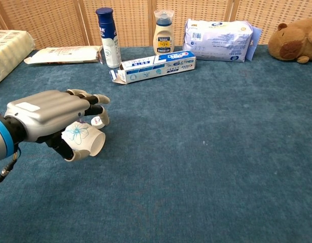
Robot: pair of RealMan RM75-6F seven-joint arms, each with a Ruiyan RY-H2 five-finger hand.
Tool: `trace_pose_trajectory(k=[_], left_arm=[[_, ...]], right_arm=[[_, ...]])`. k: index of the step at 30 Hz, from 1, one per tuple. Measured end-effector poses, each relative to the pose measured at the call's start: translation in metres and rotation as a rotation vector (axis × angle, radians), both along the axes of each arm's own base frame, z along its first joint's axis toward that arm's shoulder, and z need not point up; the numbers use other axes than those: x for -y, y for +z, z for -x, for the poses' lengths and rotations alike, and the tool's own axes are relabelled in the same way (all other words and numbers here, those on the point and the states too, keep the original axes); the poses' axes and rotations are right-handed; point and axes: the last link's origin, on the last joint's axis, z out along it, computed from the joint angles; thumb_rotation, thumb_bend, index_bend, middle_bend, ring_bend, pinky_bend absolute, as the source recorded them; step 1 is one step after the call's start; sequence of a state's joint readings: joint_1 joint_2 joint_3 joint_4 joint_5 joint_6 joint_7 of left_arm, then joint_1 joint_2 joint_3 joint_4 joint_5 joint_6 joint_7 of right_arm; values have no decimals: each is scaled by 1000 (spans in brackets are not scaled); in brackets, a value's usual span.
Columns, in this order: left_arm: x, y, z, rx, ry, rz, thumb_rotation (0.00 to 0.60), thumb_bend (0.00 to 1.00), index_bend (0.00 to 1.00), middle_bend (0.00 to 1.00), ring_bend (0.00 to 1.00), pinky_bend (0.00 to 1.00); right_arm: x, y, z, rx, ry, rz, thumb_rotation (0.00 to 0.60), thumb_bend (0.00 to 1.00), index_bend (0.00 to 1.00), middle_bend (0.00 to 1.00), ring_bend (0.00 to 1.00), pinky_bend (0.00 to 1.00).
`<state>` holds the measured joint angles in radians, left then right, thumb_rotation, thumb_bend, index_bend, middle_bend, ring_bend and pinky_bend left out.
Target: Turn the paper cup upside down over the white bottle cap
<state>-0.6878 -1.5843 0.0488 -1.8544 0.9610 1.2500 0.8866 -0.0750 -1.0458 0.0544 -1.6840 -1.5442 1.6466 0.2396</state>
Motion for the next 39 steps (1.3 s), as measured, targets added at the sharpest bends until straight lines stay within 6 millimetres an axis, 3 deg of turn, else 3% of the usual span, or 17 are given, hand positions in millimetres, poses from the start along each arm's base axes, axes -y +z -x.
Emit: trace_pose_trajectory(k=[7,14,26,30,39], left_arm=[[1,3,3,-66,-112,-18,477,278,197,0,0,27],[4,7,12,-137,-195,-14,540,276,194,0,0,27],[2,-4,18,-138,-205,-5,547,275,193,0,0,27],[1,-7,19,-138,-207,-12,594,274,194,0,0,27],[1,-15,20,-104,-195,-8,600,275,338,0,0,27]], right_arm=[[-1,3,-2,-3,1,6,423,295,482,376,444,369],[-2,2,-2,-2,1,6,426,296,481,376,444,369],[-3,4,-3,-5,-1,11,425,296,482,376,444,369],[-3,5,-3,-4,-6,14,425,295,482,376,444,369],[-2,4,-4,-4,-5,10,426,296,481,376,444,369]])
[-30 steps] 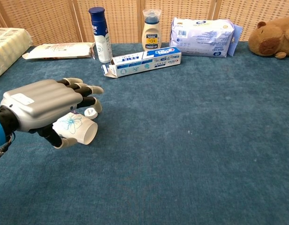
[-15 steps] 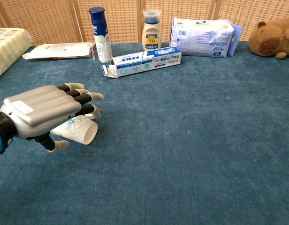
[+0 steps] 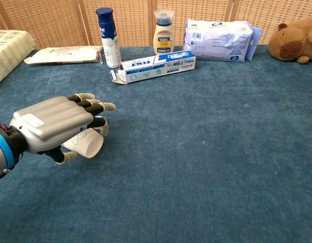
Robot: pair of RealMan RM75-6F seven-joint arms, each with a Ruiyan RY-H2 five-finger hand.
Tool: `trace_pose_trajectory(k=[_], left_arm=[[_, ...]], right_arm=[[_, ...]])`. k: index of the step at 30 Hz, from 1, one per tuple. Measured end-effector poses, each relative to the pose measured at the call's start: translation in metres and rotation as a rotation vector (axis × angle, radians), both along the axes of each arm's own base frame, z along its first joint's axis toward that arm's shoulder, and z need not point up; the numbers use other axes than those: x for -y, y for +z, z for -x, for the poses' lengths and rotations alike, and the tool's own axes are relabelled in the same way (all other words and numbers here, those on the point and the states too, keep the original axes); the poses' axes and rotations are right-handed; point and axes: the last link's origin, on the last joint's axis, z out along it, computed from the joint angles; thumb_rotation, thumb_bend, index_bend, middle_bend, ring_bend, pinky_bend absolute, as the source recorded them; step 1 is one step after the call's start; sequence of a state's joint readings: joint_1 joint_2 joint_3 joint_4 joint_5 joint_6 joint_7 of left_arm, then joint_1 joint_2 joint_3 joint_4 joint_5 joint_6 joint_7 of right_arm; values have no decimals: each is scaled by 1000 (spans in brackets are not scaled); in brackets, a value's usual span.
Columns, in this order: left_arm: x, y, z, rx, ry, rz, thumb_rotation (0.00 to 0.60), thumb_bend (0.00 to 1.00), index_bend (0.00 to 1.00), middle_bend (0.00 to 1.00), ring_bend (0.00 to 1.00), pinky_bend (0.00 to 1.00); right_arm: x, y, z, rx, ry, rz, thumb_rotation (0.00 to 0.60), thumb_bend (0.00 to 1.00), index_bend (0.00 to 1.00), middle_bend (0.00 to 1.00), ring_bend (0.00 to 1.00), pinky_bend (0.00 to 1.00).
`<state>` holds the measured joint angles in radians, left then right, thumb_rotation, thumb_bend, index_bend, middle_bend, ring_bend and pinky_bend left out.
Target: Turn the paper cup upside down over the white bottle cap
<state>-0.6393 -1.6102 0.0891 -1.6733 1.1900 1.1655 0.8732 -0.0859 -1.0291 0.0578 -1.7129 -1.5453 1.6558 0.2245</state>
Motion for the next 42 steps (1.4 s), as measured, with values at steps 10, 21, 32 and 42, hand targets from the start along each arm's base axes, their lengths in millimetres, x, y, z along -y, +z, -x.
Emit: trace_pose_trajectory(k=[10,21,32,42], left_arm=[[-5,2,-4,71,31,-21,600,263,448,0,0,27],[-33,29,-9,427,309,2,600,243,448,0,0,27],[-63,56,1,804,621,58,600,236,448,0,0,27],[-79,60,17,1093,872,140,600,235,448,0,0,27]], right_arm=[[0,-1,1,3,1,-1,425,296,481,376,445,369],[3,-5,1,11,9,-7,425,297,482,376,444,369],[6,-8,-3,7,20,-14,423,295,481,376,444,369],[8,-9,-7,6,24,-18,424,296,481,376,444,369]])
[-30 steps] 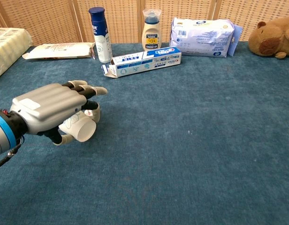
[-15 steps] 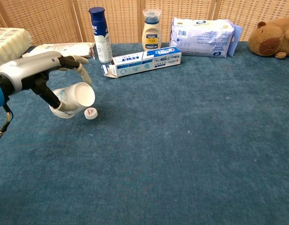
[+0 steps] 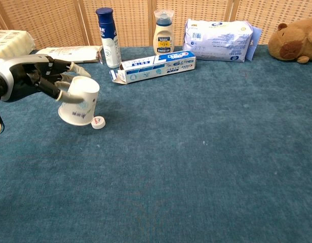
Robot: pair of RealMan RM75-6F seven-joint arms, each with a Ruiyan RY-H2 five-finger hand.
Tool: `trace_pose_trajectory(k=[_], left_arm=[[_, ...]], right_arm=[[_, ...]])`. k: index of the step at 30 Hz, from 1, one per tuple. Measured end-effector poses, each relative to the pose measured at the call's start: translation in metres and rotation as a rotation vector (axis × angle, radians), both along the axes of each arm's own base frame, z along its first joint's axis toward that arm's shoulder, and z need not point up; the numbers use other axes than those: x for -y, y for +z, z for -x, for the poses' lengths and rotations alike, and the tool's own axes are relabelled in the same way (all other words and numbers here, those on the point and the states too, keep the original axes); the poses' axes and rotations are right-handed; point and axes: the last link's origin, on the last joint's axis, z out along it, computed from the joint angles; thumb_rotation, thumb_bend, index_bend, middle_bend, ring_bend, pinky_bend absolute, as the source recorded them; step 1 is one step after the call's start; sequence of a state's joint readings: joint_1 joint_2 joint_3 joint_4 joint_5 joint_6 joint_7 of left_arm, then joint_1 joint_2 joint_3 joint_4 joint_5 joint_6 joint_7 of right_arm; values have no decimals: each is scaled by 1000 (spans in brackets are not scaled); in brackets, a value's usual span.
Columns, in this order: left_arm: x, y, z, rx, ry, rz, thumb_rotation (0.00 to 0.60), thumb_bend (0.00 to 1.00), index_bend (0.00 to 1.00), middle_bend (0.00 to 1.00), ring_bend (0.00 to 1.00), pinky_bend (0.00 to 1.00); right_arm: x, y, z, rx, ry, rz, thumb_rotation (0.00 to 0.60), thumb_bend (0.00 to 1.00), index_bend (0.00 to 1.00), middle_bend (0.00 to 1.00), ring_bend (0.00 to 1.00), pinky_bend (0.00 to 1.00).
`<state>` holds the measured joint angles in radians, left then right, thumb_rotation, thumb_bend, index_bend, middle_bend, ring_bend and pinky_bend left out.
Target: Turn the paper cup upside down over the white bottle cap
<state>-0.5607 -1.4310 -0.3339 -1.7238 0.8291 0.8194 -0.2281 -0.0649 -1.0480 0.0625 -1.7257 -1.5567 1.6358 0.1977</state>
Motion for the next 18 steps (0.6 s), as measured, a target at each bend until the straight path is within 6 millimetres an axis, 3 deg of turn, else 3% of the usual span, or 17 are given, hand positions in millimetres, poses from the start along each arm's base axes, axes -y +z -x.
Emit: trace_pose_trajectory(k=[7,18], left_arm=[[-11,-3,9,108,68,13,600,236,449,0,0,27],[-12,-18,4,110,41,27,600,230,449,0,0,27]], right_arm=[[-2,2,2,0,-12,9,426,296,482,376,444,369],[-3,4,3,-3,-19,11,421,296,482,376,444,369]])
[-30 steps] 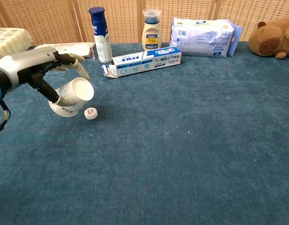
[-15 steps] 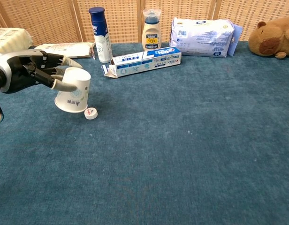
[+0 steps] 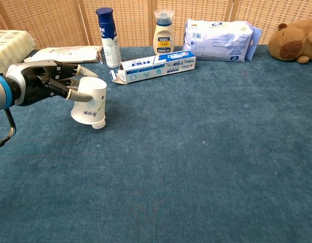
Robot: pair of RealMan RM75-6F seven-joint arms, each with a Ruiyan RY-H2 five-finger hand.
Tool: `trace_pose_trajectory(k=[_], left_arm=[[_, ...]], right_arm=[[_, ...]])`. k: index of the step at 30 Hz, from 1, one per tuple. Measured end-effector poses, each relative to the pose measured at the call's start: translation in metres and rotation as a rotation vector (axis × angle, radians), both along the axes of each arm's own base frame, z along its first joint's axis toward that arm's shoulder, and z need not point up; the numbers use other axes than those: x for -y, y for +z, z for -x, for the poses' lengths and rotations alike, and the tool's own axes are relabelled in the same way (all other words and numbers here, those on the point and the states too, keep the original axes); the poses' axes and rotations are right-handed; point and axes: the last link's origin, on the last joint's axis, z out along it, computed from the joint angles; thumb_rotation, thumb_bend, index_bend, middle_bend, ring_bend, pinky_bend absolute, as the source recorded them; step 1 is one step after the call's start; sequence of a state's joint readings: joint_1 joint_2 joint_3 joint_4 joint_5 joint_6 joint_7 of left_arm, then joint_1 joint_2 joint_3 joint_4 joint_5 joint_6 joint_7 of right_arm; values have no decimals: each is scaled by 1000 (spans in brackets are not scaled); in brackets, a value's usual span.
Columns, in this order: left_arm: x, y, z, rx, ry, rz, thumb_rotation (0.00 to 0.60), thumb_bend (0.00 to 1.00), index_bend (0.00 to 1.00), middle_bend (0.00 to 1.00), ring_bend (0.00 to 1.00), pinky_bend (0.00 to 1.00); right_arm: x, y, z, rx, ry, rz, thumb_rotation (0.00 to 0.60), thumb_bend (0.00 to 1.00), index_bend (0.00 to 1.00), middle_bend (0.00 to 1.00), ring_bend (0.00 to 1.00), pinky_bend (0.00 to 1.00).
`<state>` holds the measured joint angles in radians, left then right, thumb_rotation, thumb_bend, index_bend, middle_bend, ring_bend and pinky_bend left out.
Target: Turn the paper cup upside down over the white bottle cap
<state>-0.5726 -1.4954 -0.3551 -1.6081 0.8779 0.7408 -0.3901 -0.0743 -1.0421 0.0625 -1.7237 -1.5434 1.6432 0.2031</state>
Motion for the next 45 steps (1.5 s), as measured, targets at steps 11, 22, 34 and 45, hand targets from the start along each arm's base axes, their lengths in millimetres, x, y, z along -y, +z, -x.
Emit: trace_pose_trajectory(k=[11,22,34,45], left_arm=[[3,-14,5,-34,-15,17,600,221,448,0,0,27],[-1,-14,2,-26,-27,7,600,221,448,0,0,27],[2,-12,7,-64,-44,25,600,221,292,0,0,23],[5,-4,6,-148,-98,55,600,212,15,0,0,0]], right_arm=[[-1,0,0,0,-6,-5,427,296,481,376,444,369],[0,0,-1,-1,-8,-6,424,296,482,376,444,369],[0,2,-4,11,-1,-4,424,296,482,376,444,373],[-1,4,-9,19,9,3,426,296,482,376,444,373]])
